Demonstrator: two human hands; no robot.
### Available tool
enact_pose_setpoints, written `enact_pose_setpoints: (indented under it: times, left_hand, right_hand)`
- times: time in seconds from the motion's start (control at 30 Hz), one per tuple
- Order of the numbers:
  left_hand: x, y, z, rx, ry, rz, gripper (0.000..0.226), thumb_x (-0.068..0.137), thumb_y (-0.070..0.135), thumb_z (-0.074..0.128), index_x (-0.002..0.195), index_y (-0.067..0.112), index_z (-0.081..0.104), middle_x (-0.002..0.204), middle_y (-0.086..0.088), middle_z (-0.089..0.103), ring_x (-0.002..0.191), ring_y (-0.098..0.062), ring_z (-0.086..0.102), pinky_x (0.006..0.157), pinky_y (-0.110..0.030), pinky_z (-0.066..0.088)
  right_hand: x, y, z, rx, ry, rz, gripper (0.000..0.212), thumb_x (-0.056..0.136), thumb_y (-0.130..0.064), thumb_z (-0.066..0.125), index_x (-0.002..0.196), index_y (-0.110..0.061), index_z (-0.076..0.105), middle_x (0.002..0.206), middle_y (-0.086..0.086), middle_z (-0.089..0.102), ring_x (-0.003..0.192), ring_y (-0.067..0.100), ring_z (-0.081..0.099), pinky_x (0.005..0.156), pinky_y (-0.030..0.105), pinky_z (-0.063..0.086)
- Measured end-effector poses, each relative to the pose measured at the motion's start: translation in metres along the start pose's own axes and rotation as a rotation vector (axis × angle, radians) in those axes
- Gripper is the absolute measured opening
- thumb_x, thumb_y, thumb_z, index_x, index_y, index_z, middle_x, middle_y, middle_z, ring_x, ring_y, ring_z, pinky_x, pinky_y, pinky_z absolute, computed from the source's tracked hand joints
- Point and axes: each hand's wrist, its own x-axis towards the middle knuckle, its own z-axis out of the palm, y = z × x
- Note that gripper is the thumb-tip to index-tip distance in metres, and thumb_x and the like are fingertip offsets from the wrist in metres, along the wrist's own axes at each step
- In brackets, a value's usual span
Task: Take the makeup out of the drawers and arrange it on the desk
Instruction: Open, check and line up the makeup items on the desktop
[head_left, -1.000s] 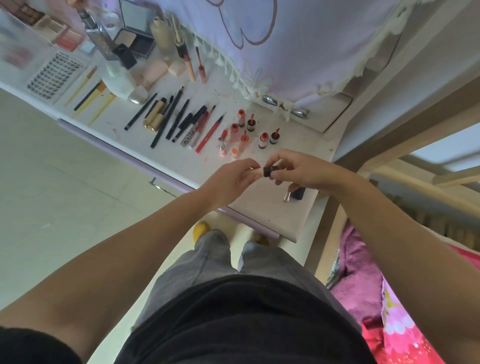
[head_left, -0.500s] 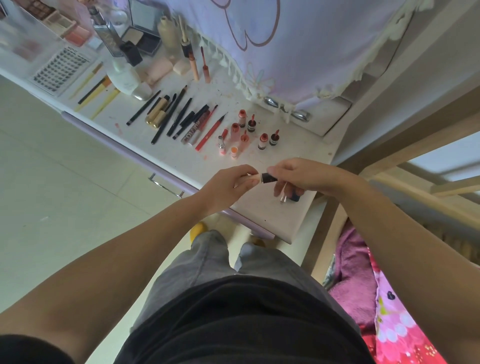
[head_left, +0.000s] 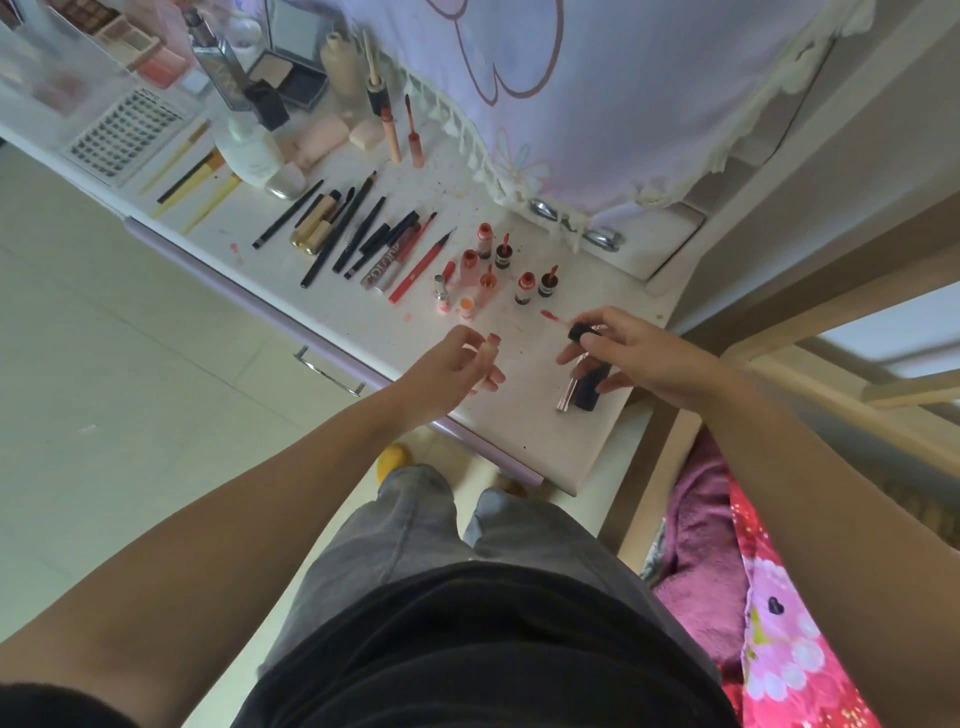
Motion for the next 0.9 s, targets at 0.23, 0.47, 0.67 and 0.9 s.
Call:
enact_pose_setpoints:
  times: [0.23,0.47,0.67,0.9]
  left_hand:
    - [0.014,-0.006,0.02,0.097,0.253,0.118,0.027,0.098,0.033,0.045,0.114,0.013,0.055,0.101,0.006,0.064,0.093,-0.009,0.059,0.086,-0.019,0.045]
    - [0.037,-0.012,0.03,0.294,0.577,0.18,0.017,0.092,0.023,0.056,0.108,0.017,0.06,0.071,0.012,0.047,0.063,-0.003,0.046,0.063,-0.02,0.039]
    - [0.053,-0.01,0.033,0.313,0.555,0.11,0.014,0.094,0.027,0.051,0.106,0.019,0.053,0.084,0.004,0.06,0.067,-0.016,0.058,0.065,-0.03,0.048]
    - [0.058,-0.012,0.036,0.383,0.517,0.095,0.015,0.096,0.029,0.047,0.109,0.021,0.048,0.083,0.005,0.059,0.068,-0.018,0.059,0.063,-0.03,0.049]
  right_hand:
    - [0.013,0.015,0.028,0.22,0.147,-0.03,0.014,0.099,-0.024,0.047,0.102,-0.028,0.059,0.107,-0.005,0.065,0.097,0.009,0.058,0.077,0.022,0.045]
    - [0.055,0.014,0.038,-0.29,0.456,-0.2,0.022,0.092,-0.023,0.055,0.113,-0.02,0.055,0.096,0.001,0.058,0.076,0.008,0.052,0.068,0.022,0.042]
    - [0.084,0.012,0.045,-0.558,0.455,-0.217,0.027,0.091,-0.022,0.055,0.117,-0.015,0.056,0.111,0.01,0.06,0.106,0.029,0.051,0.086,0.037,0.045]
    - [0.087,0.016,0.045,-0.64,0.451,-0.214,0.029,0.09,-0.024,0.057,0.116,-0.01,0.057,0.116,0.012,0.053,0.11,0.028,0.045,0.087,0.034,0.039]
